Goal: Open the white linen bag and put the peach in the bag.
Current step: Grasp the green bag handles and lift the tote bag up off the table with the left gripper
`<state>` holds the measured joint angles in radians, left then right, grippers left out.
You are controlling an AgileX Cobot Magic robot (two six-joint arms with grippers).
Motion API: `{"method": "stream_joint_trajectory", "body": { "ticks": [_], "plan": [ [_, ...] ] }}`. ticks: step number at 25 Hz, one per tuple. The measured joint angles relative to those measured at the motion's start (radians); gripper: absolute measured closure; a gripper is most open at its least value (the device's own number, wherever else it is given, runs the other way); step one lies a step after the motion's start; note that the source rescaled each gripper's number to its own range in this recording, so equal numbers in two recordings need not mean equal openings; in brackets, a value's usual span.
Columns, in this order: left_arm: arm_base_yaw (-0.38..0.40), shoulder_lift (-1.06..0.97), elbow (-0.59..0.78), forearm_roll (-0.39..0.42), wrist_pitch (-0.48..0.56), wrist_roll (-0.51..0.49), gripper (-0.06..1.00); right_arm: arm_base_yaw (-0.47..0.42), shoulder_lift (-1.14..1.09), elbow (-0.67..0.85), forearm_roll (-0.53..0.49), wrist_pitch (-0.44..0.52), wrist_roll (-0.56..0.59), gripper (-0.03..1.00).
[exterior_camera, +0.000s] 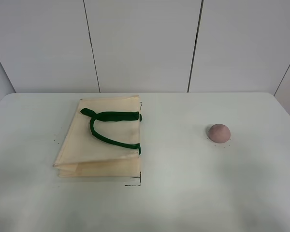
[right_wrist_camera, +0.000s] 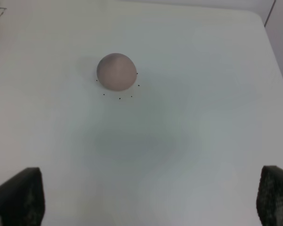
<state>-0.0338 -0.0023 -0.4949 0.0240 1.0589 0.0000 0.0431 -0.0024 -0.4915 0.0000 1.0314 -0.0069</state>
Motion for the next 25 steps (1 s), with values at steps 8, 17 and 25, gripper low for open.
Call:
{"method": "stream_joint_trajectory", "body": {
  "ticks": [8, 17, 25],
  "plan": [
    [0.000, 0.002, -0.005, 0.000, -0.007, -0.007, -0.05, 0.000, 0.000, 0.000, 0.000, 0.000, 0.000, -0.03],
    [-0.001, 0.424, -0.242, -0.010, -0.001, -0.047, -0.05, 0.000, 0.000, 0.000, 0.000, 0.000, 0.000, -0.03],
    [-0.002, 1.088, -0.596, -0.011, -0.036, -0.053, -0.05, 0.000, 0.000, 0.000, 0.000, 0.000, 0.000, -0.03]
  ]
}}
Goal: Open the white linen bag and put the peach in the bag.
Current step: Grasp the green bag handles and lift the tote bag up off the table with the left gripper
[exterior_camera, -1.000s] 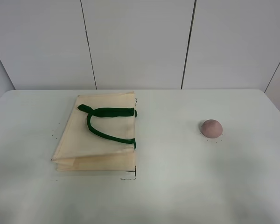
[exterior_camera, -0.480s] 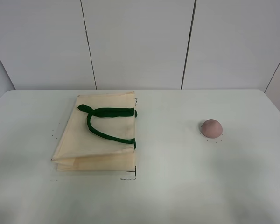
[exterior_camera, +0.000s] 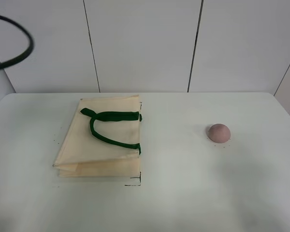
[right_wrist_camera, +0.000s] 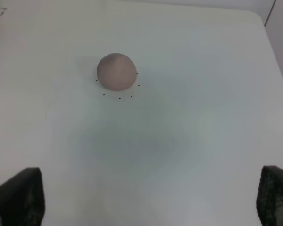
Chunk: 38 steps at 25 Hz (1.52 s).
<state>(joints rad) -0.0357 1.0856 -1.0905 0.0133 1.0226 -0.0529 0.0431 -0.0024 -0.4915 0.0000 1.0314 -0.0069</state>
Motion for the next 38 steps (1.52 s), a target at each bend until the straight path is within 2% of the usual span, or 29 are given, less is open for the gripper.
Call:
{"method": "stream_joint_trajectory", "body": {
  "ticks": [7, 10, 13, 18, 21, 28, 38],
  "plan": [
    [0.000, 0.523, -0.267, -0.013, -0.075, -0.004, -0.05, 0.000, 0.000, 0.000, 0.000, 0.000, 0.000, -0.03],
    [-0.011, 0.684, -0.353, -0.046, -0.076, -0.022, -0.05, 0.000, 0.000, 0.000, 0.000, 0.000, 0.000, -0.03],
    [-0.055, 0.791, -0.413, -0.049, -0.079, -0.080, -0.05, 0.000, 0.000, 0.000, 0.000, 0.000, 0.000, -0.03],
    [-0.175, 0.887, -0.452, -0.050, -0.139, -0.185, -0.05, 0.000, 0.000, 0.000, 0.000, 0.000, 0.000, -0.03],
    [-0.219, 0.929, -0.453, -0.053, -0.185, -0.236, -0.05, 0.000, 0.000, 0.000, 0.000, 0.000, 0.000, -0.03],
    [-0.230, 1.025, -0.465, -0.050, -0.257, -0.275, -0.05, 0.000, 0.000, 0.000, 0.000, 0.000, 0.000, -0.03],
    [-0.230, 1.069, -0.489, -0.022, -0.276, -0.289, -0.05, 0.000, 0.000, 0.000, 0.000, 0.000, 0.000, -0.03]
  ]
}}
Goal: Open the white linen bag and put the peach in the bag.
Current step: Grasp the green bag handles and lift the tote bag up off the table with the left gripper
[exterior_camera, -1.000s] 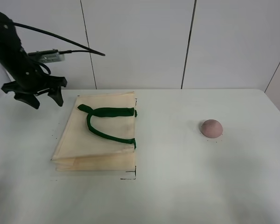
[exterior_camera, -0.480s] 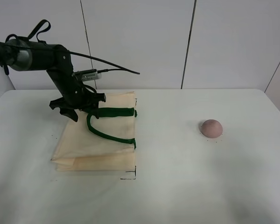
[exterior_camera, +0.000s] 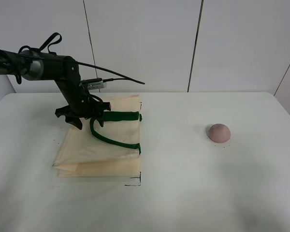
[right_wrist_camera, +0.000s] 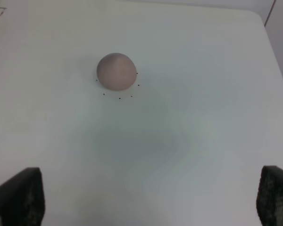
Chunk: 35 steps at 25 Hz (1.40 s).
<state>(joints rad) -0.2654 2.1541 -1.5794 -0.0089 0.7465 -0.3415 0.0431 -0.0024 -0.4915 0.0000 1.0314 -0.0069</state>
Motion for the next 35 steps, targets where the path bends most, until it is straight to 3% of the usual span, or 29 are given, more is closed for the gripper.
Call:
{"method": "stream_joint_trajectory", "body": {
  "ticks": [10, 23, 25, 26, 30, 31, 35],
  "plan": [
    [-0.047, 0.001, -0.003, 0.048, -0.020, -0.048, -0.02, 0.000, 0.000, 0.000, 0.000, 0.000, 0.000, -0.03],
    [-0.037, 0.081, -0.003, 0.111, -0.036, -0.078, -0.01, 0.000, 0.000, 0.000, 0.000, 0.000, 0.000, -0.03],
    [-0.037, 0.081, -0.003, 0.111, -0.036, -0.078, 0.08, 0.000, 0.000, 0.000, 0.000, 0.000, 0.000, -0.03],
    [-0.037, 0.081, -0.003, 0.111, -0.036, -0.078, 0.18, 0.000, 0.000, 0.000, 0.000, 0.000, 0.000, -0.03],
    [-0.037, 0.079, -0.003, 0.115, -0.035, -0.078, 0.84, 0.000, 0.000, 0.000, 0.000, 0.000, 0.000, -0.03],
    [-0.037, 0.077, -0.006, 0.115, -0.030, -0.079, 0.94, 0.000, 0.000, 0.000, 0.000, 0.000, 0.000, -0.03],
    [-0.037, 0.054, -0.057, 0.115, 0.039, -0.079, 0.94, 0.000, 0.000, 0.000, 0.000, 0.000, 0.000, -0.03]
  ]
}}
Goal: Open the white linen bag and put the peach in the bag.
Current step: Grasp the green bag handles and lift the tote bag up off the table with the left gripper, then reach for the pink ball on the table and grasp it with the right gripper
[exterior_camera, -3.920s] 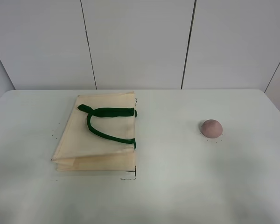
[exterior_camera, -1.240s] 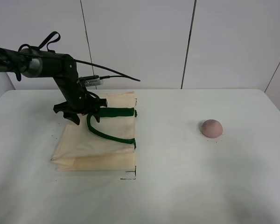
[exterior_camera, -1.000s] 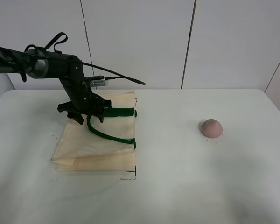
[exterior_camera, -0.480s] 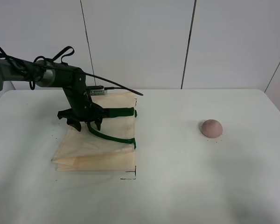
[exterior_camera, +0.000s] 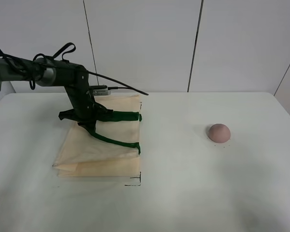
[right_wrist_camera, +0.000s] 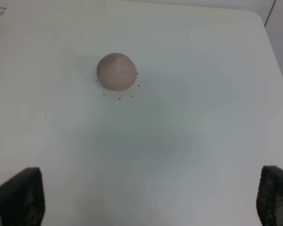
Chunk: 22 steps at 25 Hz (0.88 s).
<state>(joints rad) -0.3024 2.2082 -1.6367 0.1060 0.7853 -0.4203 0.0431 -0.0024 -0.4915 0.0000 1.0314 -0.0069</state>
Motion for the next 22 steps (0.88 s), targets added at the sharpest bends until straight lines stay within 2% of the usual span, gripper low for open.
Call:
{"method": "stream_joint_trajectory", "body": {
  "ticks": [2, 12, 15, 19, 22],
  "plan": [
    [0.000, -0.036, -0.059, 0.000, 0.049, 0.007, 0.94, 0.000, 0.000, 0.000, 0.000, 0.000, 0.000, -0.03],
    [-0.014, -0.220, -0.431, 0.008, 0.325, 0.190, 0.94, 0.000, 0.000, 0.000, 0.000, 0.000, 0.000, -0.03],
    [-0.027, -0.237, -0.517, -0.014, 0.394, 0.223, 0.94, 0.000, 0.000, 0.000, 0.000, 0.000, 0.000, -0.03],
    [-0.029, -0.277, -0.552, -0.067, 0.395, 0.245, 0.94, 0.000, 0.000, 0.000, 0.000, 0.000, 0.000, -0.03],
    [-0.029, -0.302, -0.553, -0.069, 0.395, 0.256, 0.94, 0.000, 0.001, 0.000, 0.000, 0.000, 0.000, -0.03]
  ]
}}
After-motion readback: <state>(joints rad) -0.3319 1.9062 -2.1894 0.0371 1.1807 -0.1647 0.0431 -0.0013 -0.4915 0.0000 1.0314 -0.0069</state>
